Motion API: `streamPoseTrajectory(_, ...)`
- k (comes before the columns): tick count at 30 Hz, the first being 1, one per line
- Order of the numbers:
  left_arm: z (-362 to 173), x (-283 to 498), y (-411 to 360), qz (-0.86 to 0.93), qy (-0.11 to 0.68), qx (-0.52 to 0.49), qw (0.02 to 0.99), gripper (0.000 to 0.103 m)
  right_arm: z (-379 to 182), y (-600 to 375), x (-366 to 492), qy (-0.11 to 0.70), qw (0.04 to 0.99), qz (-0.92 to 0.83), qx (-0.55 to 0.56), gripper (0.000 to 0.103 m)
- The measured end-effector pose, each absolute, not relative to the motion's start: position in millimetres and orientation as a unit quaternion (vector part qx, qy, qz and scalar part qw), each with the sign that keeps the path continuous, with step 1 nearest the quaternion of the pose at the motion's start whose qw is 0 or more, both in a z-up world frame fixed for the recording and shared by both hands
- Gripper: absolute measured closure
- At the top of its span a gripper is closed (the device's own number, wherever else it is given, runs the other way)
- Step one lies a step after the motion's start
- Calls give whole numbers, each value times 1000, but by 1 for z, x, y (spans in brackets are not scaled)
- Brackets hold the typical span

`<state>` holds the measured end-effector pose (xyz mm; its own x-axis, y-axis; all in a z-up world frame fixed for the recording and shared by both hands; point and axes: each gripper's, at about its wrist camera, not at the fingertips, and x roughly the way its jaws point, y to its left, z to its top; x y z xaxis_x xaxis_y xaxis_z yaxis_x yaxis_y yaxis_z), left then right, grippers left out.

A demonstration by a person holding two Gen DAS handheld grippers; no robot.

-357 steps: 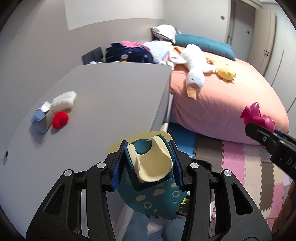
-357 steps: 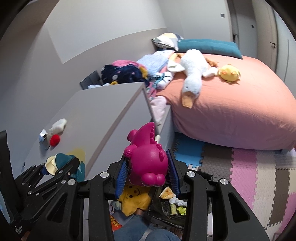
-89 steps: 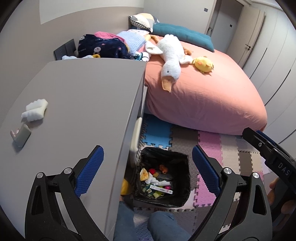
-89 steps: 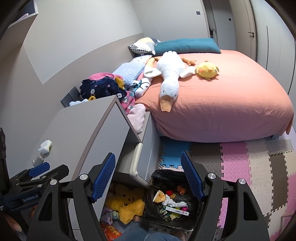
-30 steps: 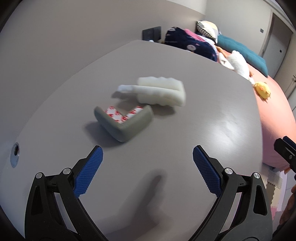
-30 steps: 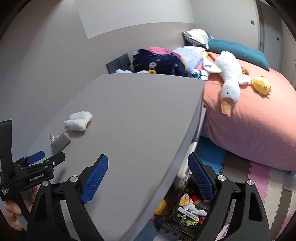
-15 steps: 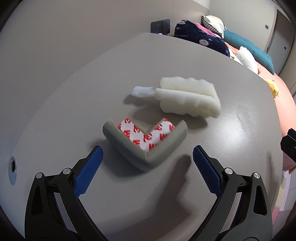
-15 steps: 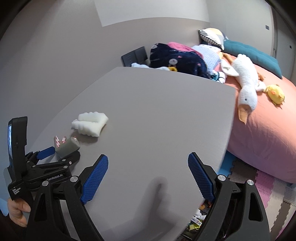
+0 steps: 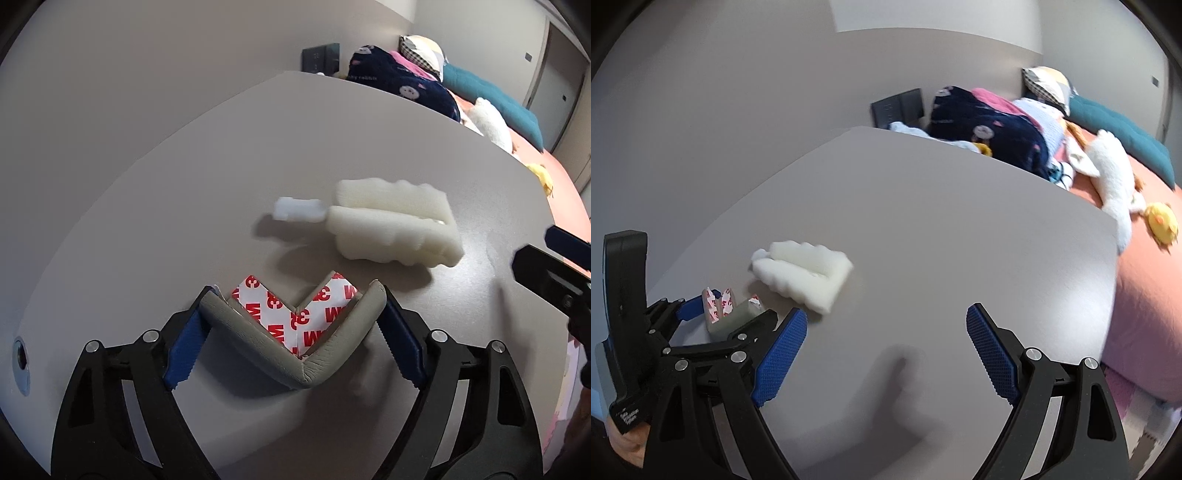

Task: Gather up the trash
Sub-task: 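Grasp the grey corner guard with the left gripper while the right grasps the white foam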

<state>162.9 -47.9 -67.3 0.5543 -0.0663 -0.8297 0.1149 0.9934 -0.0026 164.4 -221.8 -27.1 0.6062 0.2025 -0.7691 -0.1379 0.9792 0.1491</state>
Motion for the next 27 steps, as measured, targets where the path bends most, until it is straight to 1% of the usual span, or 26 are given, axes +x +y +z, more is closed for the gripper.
streamPoseTrajectory(7, -54, 160, -17, -9, 459, 28, 888, 23, -29, -186, 180, 436, 891, 124, 0, 15)
streamPoseTrajectory(15, -50, 158, 32, 23, 466, -25, 884, 23, -41, -148, 193, 438, 886, 132, -69, 15)
streamPoseTrajectory(20, -50, 159, 36, 21, 468, -34, 883, 23, -46, -140, 208, 444, 880, 148, -79, 15)
streamPoseTrajectory(21, -50, 159, 35, 20, 468, -33, 883, 23, -48, -138, 211, 447, 878, 151, -79, 16)
streamPoseTrajectory(22, -50, 159, 35, 19, 469, -33, 882, 23, -51, -137, 214, 452, 875, 154, -82, 25)
streamPoseTrajectory(23, -50, 159, 34, 18, 469, -32, 882, 23, -55, -135, 217, 460, 870, 157, -83, 30)
streamPoseTrajectory(24, -50, 158, 35, 17, 469, -31, 882, 23, -58, -136, 220, 467, 867, 155, -77, 42)
streamPoseTrajectory(25, -50, 160, 34, 18, 469, -31, 882, 23, -60, -137, 221, 470, 866, 153, -71, 46)
streamPoseTrajectory(26, -50, 160, 34, 19, 469, -33, 882, 23, -60, -139, 221, 466, 869, 152, -65, 47)
streamPoseTrajectory(27, -51, 162, 34, 19, 469, -34, 882, 23, -60, -140, 221, 465, 870, 151, -63, 53)
